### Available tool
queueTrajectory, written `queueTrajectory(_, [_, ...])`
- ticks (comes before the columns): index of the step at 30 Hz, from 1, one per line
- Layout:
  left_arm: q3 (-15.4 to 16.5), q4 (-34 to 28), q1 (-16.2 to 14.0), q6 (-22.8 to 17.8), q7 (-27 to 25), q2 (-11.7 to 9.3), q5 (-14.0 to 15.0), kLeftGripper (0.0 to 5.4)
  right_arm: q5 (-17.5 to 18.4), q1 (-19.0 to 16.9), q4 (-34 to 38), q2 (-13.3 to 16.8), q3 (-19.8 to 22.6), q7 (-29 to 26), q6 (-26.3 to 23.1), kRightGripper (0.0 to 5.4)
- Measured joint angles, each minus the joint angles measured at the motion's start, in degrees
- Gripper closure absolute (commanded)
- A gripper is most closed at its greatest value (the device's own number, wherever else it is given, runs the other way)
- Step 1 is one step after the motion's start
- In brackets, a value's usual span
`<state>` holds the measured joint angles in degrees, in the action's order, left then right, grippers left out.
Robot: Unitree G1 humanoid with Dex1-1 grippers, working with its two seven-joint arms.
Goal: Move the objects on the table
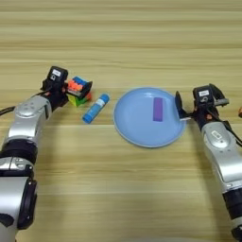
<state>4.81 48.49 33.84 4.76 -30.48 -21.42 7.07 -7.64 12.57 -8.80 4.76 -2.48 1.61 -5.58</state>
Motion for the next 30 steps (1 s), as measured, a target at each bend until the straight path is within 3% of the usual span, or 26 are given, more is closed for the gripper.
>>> queueTrajectory(30, [-0.7, 8.5, 1.1, 2.4, 0.6, 0.8, -2.3, 0.03, 0.0, 0.2, -0.1, 0.0, 0.0, 0.0, 0.1, 0.0])
